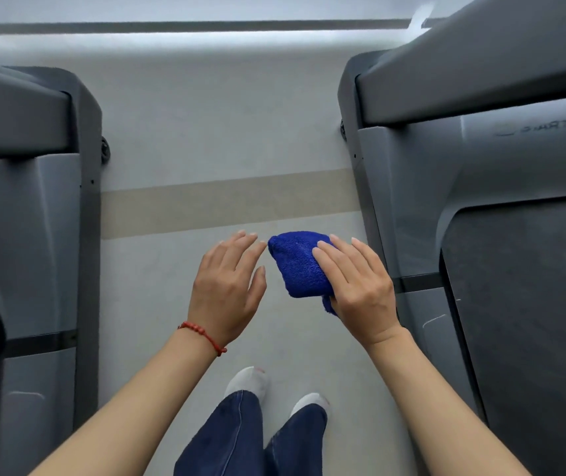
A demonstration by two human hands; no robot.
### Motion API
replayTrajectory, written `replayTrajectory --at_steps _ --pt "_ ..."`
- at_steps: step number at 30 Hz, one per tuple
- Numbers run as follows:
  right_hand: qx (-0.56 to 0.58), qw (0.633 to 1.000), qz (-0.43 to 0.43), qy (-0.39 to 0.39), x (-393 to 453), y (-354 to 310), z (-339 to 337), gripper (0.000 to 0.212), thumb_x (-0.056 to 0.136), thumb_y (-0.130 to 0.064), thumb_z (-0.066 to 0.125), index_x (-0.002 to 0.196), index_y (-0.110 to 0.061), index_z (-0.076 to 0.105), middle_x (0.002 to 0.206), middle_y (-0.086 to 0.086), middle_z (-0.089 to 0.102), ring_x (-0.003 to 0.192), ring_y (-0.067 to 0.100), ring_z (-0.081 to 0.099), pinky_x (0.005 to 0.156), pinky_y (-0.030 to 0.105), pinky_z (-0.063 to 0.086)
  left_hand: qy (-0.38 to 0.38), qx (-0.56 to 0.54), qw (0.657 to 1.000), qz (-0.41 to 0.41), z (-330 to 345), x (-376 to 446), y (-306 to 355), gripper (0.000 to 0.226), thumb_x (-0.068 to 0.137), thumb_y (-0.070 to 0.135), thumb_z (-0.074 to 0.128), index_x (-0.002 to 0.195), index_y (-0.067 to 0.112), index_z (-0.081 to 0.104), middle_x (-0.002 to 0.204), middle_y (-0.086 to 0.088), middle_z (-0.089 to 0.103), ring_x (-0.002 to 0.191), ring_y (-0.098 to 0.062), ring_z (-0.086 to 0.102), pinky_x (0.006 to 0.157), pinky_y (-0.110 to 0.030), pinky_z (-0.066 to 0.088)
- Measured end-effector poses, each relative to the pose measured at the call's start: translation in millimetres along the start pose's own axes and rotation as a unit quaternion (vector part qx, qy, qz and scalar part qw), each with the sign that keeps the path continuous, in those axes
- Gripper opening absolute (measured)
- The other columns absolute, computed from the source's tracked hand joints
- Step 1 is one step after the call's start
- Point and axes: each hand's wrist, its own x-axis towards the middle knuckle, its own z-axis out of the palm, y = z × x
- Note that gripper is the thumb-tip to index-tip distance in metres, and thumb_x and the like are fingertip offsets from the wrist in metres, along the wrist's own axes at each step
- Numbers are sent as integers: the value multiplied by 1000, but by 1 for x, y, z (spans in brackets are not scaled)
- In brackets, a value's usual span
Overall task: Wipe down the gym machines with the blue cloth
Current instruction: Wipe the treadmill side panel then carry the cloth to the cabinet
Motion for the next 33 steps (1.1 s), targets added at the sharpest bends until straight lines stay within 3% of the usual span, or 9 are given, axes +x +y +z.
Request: replayTrajectory --at_steps 5,11,18,22,27,33 --pt "3 1000 -5 1 31 2 -46 38 73 4 56 110 -4 57 105 11 68 104 27 64 90 42 48 12 10 1000 9 -49 20 16 36 89 17 42 110 0 65 114 -15 63 112 -29 54 91 -38 38" --pt "-1 1000 5 6 74 0 -112 31 83 3 46 112 -4 56 105 12 69 103 26 64 91 41 47 36 5 999 32 -110 48 42 35 89 17 43 110 0 65 114 -16 63 111 -29 54 94 -40 39" --pt "-29 999 2 37 128 -6 -197 33 77 2 54 109 -4 57 102 11 69 100 26 65 89 40 49 65 -9 993 98 -194 83 73 30 89 15 44 116 7 53 115 -15 62 112 -28 52 94 -43 41" --pt "-44 997 30 62 150 -14 -240 28 81 4 52 106 -2 62 102 11 69 99 26 65 91 39 47 68 -8 992 103 -234 93 91 31 88 15 44 115 5 56 115 -15 62 110 -29 54 93 -42 41" --pt "-51 993 87 59 158 -32 -276 44 69 -2 67 111 -3 56 105 12 69 101 25 64 94 38 46 69 -19 989 132 -267 106 112 31 87 16 43 115 7 54 113 -15 62 110 -27 52 90 -39 40" --pt "-78 985 152 40 151 -45 -305 35 78 0 49 111 -4 56 102 10 69 100 23 65 97 36 45 27 -26 981 190 -286 113 136 32 86 19 41 116 10 48 109 -14 65 109 -24 48 90 -35 36"
